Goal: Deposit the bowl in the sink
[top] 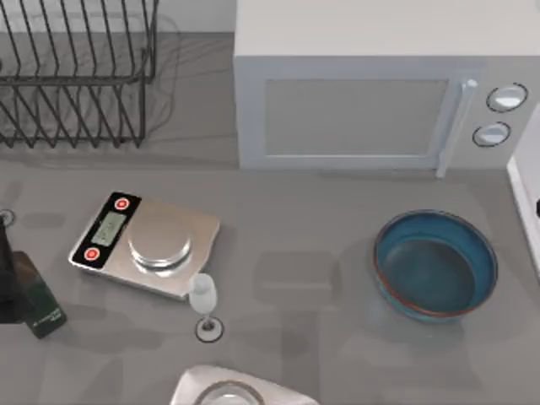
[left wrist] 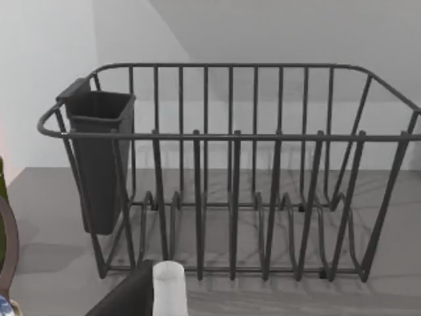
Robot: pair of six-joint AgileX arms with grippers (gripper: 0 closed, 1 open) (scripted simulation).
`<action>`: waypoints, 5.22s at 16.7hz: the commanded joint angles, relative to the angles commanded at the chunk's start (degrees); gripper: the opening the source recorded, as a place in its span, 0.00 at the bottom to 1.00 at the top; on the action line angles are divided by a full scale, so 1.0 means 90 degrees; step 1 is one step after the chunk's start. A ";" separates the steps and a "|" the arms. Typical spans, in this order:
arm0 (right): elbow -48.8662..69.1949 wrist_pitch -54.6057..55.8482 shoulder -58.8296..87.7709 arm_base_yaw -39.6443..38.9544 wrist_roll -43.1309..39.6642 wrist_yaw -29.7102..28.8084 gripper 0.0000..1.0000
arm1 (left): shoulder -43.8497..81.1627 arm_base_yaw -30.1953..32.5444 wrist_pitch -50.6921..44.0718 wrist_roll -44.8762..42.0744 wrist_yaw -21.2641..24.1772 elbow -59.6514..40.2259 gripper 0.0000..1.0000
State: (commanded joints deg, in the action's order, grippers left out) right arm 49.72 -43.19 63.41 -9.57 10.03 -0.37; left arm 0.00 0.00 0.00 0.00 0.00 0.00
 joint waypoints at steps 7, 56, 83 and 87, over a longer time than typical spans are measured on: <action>0.2671 -0.2332 0.3361 -0.0520 0.0556 0.0006 1.00 | 0.0000 0.0000 0.0000 0.0000 0.0000 0.0000 1.00; 0.1755 -0.0508 0.4858 -0.0651 0.0656 0.0053 0.00 | 0.0000 0.0000 0.0000 0.0000 0.0000 0.0000 1.00; 0.2720 -0.1896 0.3831 0.0985 -0.0057 0.0898 0.00 | 0.0000 0.0000 0.0000 0.0000 0.0000 0.0000 1.00; 0.1179 0.0730 0.3667 0.2296 -0.0493 0.1508 0.00 | 0.0000 0.0000 0.0000 0.0000 0.0000 0.0000 1.00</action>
State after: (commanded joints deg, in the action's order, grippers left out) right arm 60.33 -36.62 96.42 11.09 5.60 13.20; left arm 0.00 0.00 0.00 0.00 0.00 0.00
